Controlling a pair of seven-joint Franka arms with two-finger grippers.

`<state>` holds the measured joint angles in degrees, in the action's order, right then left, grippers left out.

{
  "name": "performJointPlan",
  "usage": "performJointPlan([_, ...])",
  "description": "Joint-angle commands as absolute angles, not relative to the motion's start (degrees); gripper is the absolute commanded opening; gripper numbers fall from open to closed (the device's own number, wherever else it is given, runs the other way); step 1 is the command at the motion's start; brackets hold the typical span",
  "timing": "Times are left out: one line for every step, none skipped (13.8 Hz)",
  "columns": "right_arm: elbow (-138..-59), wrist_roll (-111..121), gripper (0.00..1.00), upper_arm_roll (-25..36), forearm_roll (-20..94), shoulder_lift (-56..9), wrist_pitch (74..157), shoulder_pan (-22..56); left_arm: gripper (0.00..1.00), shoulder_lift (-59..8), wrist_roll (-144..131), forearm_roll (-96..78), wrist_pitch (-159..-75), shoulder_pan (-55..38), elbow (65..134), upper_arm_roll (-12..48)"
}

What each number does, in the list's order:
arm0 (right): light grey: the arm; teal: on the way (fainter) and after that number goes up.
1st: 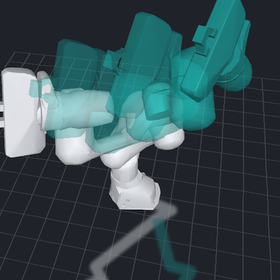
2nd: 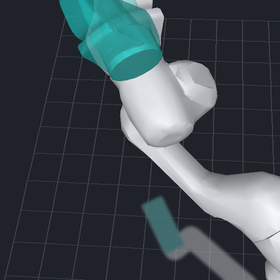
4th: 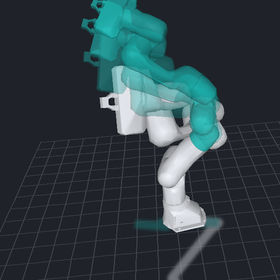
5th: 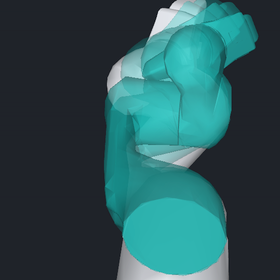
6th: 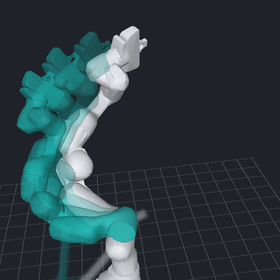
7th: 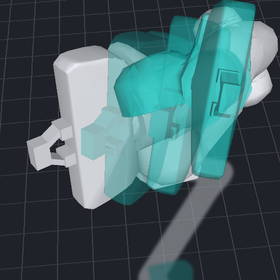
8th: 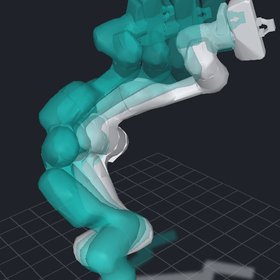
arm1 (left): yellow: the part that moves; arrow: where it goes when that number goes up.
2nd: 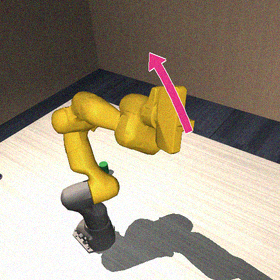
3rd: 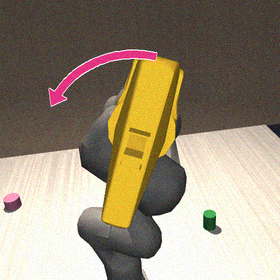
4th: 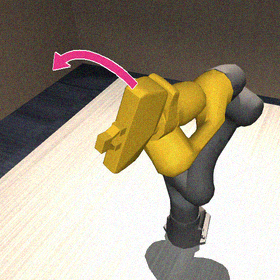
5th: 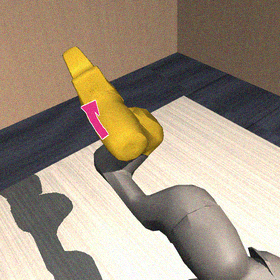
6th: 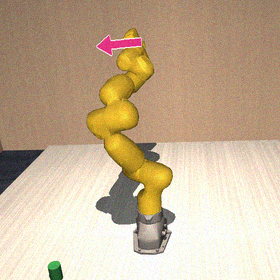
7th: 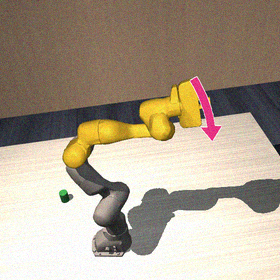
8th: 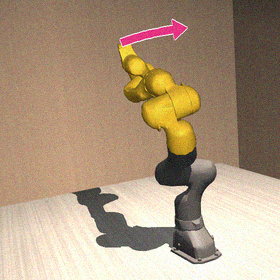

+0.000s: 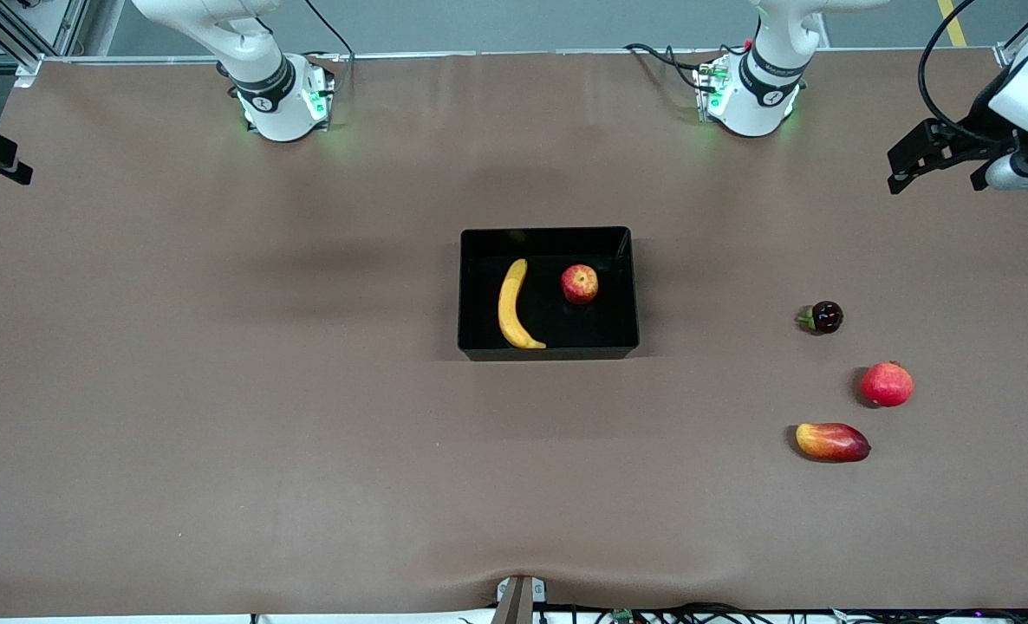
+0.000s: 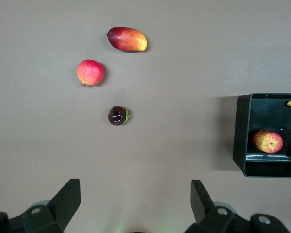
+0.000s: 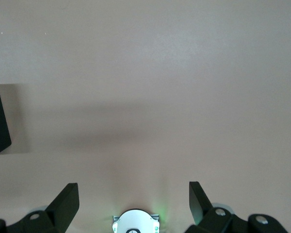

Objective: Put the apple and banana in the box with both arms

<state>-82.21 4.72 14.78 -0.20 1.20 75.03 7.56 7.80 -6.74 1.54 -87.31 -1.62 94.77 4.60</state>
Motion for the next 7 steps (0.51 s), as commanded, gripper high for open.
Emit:
performJointPlan([-81.9, 5.3, 1.0, 14.4, 0.9, 1.3, 74.5, 6.7, 1.0, 7.6, -6.6, 0.4, -84.9, -1.8, 93.5, 4.2])
performJointPlan([-81.9, 5.3, 1.0, 14.4, 0.9, 1.3, 74.5, 6.6, 1.0, 7.6, -6.6, 0.4, -84.6, -1.8, 93.2, 4.2])
performJointPlan([-81.9, 5.3, 1.0, 14.4, 0.9, 1.3, 74.5, 6.6, 1.0, 7.6, -6.7, 0.4, -84.4, -1.8, 93.1, 4.2])
performJointPlan([-81.9, 5.3, 1.0, 14.4, 0.9, 1.3, 74.5, 6.6, 1.0, 7.6, -6.7, 0.4, -84.4, -1.7, 93.1, 4.2])
performJointPlan([-81.9, 5.3, 1.0, 14.4, 0.9, 1.3, 74.5, 6.6, 1.0, 7.6, -6.7, 0.4, -84.4, -1.6, 93.1, 4.1])
performJointPlan([-81.9, 5.3, 1.0, 14.4, 0.9, 1.3, 74.5, 6.6, 1.0, 7.6, -6.7, 0.4, -84.3, -1.6, 93.1, 4.1])
performJointPlan([-81.9, 5.3, 1.0, 14.4, 0.9, 1.3, 74.5, 6.6, 1.0, 7.6, -6.8, 0.4, -84.3, -1.5, 93.1, 4.1])
